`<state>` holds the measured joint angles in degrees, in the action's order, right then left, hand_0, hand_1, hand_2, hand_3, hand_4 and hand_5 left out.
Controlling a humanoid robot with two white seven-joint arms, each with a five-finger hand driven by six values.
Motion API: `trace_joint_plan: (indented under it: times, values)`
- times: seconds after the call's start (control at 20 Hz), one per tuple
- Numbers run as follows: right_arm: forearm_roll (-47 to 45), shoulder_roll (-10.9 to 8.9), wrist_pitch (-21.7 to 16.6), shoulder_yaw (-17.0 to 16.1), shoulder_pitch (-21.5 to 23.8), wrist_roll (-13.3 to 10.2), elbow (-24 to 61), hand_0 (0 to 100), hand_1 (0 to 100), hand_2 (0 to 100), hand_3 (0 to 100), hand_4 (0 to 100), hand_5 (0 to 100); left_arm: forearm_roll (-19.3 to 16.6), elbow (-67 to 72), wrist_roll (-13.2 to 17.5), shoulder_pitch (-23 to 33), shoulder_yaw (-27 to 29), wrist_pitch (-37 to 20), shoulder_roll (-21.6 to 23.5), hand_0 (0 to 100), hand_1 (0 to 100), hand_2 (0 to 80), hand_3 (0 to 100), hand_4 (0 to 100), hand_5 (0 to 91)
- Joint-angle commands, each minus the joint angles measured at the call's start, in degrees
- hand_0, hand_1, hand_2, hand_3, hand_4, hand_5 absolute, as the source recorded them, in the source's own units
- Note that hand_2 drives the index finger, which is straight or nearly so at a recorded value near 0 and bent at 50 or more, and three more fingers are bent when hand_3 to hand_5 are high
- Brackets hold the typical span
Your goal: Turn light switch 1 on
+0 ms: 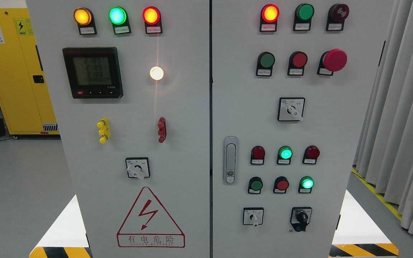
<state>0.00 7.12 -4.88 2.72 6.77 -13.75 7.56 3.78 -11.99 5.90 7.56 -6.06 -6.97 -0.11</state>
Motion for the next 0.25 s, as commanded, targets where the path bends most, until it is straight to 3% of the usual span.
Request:
trace_joint_plan:
  times: [0.0, 0.2]
  values:
    - [-1.7, 0.0, 0.0, 0.0, 0.1, 0.0, 0.0, 0, 50, 4, 0, 0, 0, 0.4, 7.2, -0.6, -1.1, -4.0, 0.0, -0.2, 28, 21, 0.0, 0, 0, 0.0]
    - [-1.7, 0.0, 0.0, 0.0, 0.0, 0.0, 0.0, 0, 50, 4, 0, 0, 0, 0.5, 7.2, -0.2, -1.2, -3.8, -0.1, -0.9, 28, 21, 0.0, 0, 0, 0.0]
